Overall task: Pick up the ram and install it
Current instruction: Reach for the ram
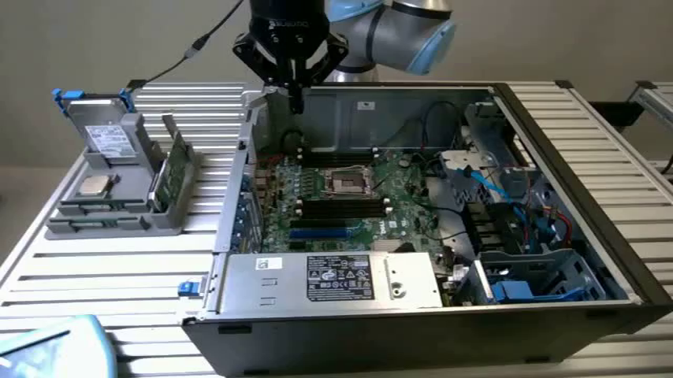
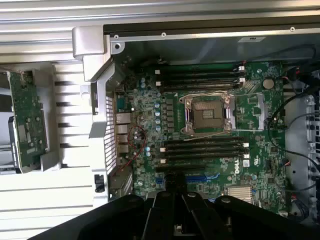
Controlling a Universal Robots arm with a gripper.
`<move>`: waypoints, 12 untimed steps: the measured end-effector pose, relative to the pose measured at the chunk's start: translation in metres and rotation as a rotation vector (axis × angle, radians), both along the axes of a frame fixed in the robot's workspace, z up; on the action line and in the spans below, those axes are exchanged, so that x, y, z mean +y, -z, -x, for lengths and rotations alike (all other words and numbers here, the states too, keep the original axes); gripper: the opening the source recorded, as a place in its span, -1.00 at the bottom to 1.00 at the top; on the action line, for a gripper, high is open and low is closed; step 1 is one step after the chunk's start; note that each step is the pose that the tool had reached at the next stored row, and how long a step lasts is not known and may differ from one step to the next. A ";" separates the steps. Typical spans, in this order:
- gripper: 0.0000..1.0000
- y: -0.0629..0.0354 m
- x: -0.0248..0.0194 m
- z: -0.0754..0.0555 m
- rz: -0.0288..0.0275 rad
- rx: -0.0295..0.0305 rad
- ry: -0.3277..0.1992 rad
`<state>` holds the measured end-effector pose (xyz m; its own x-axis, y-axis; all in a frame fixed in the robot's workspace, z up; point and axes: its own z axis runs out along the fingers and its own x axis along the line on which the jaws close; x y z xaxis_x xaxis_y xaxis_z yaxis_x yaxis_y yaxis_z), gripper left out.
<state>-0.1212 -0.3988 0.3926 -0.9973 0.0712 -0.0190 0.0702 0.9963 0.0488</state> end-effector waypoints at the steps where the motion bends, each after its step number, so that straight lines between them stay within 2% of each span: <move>1: -0.79 0.0000 0.0000 0.000 0.0000 0.0000 0.000; 9: -0.79 0.0000 0.0000 0.000 0.0001 0.0000 0.000; 12: -0.79 -0.0001 0.0016 0.008 0.0003 0.0019 0.000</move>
<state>-0.1291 -0.3972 0.3927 -0.9973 0.0712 -0.0171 0.0703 0.9964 0.0484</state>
